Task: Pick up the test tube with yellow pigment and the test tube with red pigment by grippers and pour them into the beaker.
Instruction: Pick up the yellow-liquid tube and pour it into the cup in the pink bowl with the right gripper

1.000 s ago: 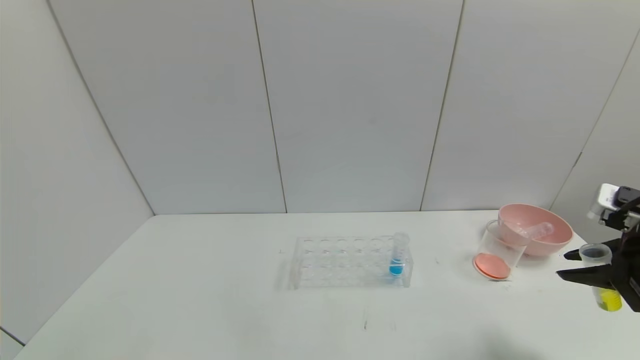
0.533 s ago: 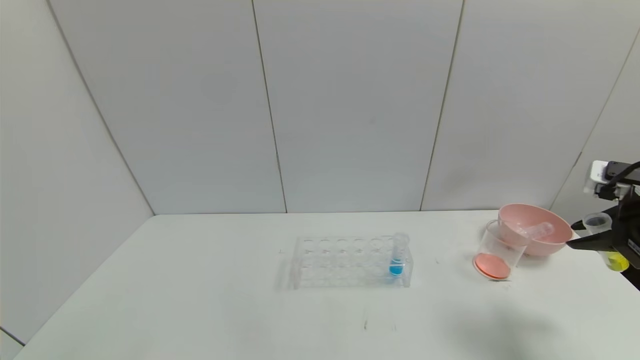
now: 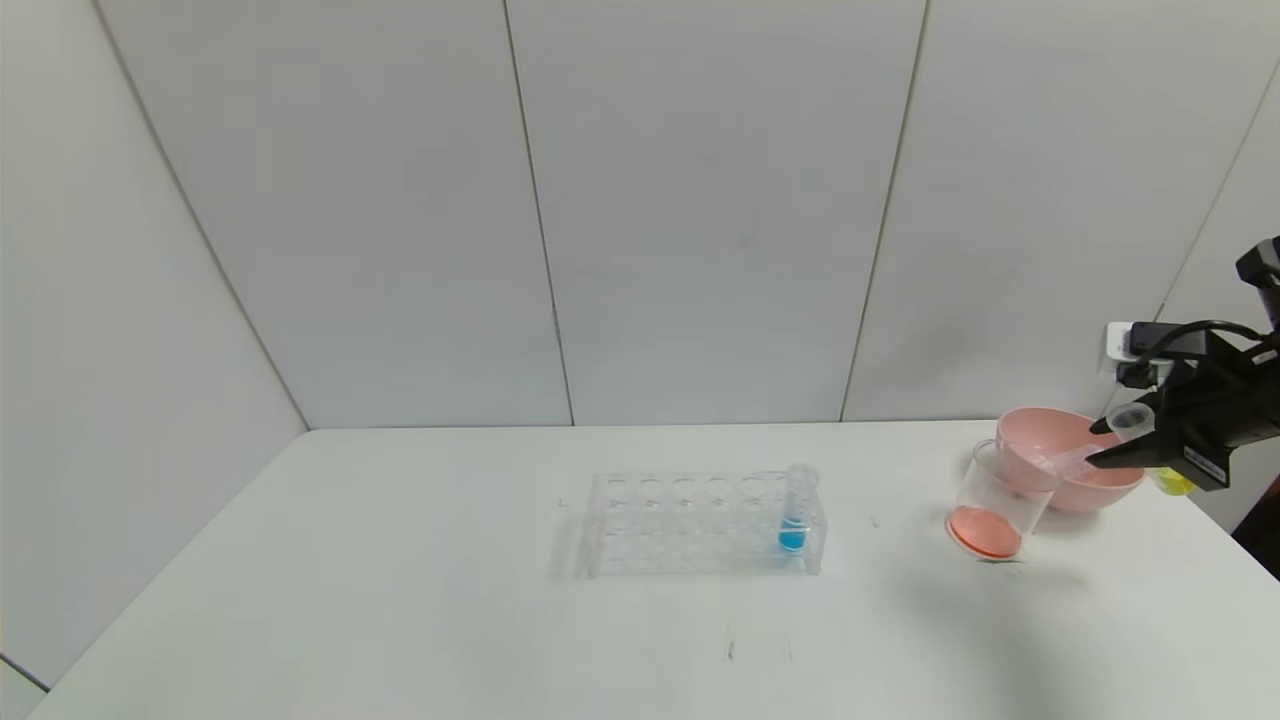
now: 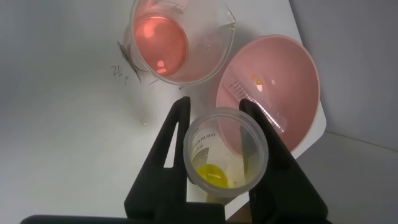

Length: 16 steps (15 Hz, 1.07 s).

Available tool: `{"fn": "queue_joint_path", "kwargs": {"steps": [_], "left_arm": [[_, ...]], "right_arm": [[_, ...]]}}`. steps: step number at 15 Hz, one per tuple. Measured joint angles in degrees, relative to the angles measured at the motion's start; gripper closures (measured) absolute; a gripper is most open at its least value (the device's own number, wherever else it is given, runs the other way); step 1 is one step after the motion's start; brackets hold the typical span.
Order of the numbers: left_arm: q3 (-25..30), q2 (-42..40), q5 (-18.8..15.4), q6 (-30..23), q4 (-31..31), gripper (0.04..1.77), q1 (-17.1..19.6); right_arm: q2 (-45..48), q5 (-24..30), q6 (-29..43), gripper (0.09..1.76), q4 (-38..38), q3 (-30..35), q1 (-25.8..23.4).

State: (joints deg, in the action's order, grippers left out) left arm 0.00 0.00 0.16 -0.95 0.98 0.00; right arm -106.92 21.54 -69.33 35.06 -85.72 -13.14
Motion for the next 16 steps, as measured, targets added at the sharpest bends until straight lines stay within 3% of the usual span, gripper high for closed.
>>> {"fn": "queue_joint_path", "kwargs": {"steps": [5,11,16], "left_arm": [[0.0,0.0,0.0,0.0,0.0,0.09,0.0],[0.0,0.0,0.0,0.0,0.0,0.09,0.0],[0.0,0.0,0.0,0.0,0.0,0.09,0.0]], "right_arm": [[-4.0,-5.5,-6.1,1.25,5.1,-5.7,0.2],[-7.4,-6.6,-7.2,1.25,5.6,-9.1,1.1],[-9.9,-10.1,-7.6,1.25,12.0,-15.4,2.7]]}}
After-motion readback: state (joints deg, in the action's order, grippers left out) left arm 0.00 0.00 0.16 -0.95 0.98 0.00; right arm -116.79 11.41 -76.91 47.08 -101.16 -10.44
